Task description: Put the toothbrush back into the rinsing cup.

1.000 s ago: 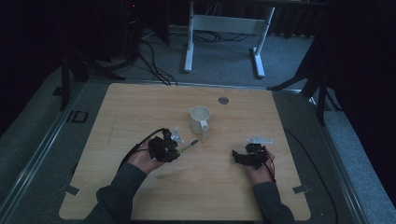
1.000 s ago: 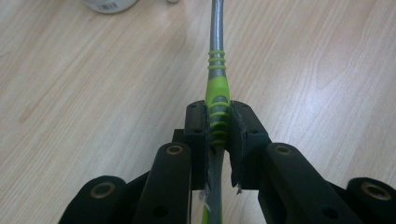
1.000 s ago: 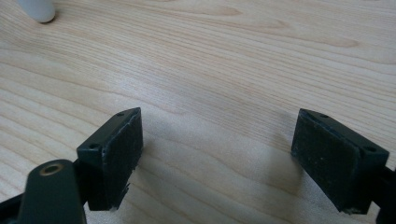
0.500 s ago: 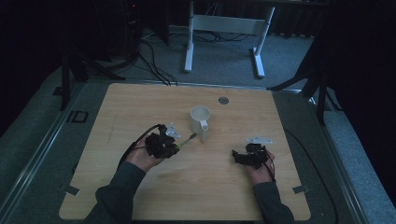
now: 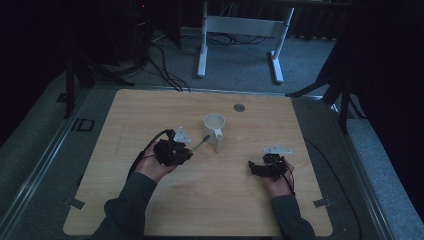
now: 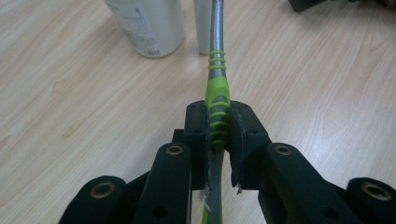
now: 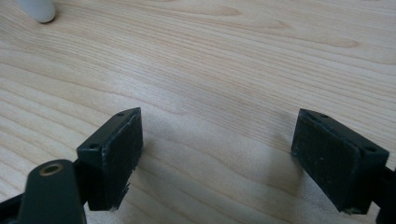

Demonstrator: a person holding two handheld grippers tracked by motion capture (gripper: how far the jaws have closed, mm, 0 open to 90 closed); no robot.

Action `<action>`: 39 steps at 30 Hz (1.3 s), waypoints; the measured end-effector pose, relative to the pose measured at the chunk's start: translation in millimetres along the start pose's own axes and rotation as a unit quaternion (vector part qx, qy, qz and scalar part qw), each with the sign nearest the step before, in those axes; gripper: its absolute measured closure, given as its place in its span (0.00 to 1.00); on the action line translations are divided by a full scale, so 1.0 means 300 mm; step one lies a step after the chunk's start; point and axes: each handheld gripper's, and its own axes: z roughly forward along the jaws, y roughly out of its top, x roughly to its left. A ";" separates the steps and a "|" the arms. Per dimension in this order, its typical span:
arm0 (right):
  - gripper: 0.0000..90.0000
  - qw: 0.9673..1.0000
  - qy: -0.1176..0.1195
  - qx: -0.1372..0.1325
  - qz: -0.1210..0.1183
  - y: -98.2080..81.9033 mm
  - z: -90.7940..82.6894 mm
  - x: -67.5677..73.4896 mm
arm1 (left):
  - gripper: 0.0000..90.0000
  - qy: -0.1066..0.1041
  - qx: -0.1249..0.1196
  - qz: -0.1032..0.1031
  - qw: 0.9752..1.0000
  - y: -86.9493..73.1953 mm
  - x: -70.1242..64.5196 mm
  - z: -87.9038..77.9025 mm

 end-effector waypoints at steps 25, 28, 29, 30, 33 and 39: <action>0.18 1.000 0.000 0.000 -0.001 0.000 0.000 -0.001 | 0.88 0.036 -0.056 -0.023 0.998 0.015 0.012 -0.027; 0.18 1.000 0.000 0.000 -0.001 0.000 0.000 0.000 | 0.88 0.037 -0.063 -0.026 0.997 0.017 0.014 -0.031; 0.18 1.000 0.000 0.000 -0.001 0.000 0.000 0.000 | 0.88 0.036 -0.067 -0.028 0.997 0.018 0.013 -0.032; 0.18 1.000 0.000 0.000 -0.001 0.000 0.000 0.000 | 0.88 0.037 -0.068 -0.029 0.997 0.019 0.013 -0.035; 0.18 1.000 0.000 0.000 -0.001 0.000 0.000 0.000 | 0.88 0.038 -0.074 -0.030 0.996 0.024 0.012 -0.040; 0.18 1.000 0.000 0.001 -0.001 0.000 0.000 -0.001 | 0.88 0.044 -0.084 -0.033 0.995 0.031 0.017 -0.048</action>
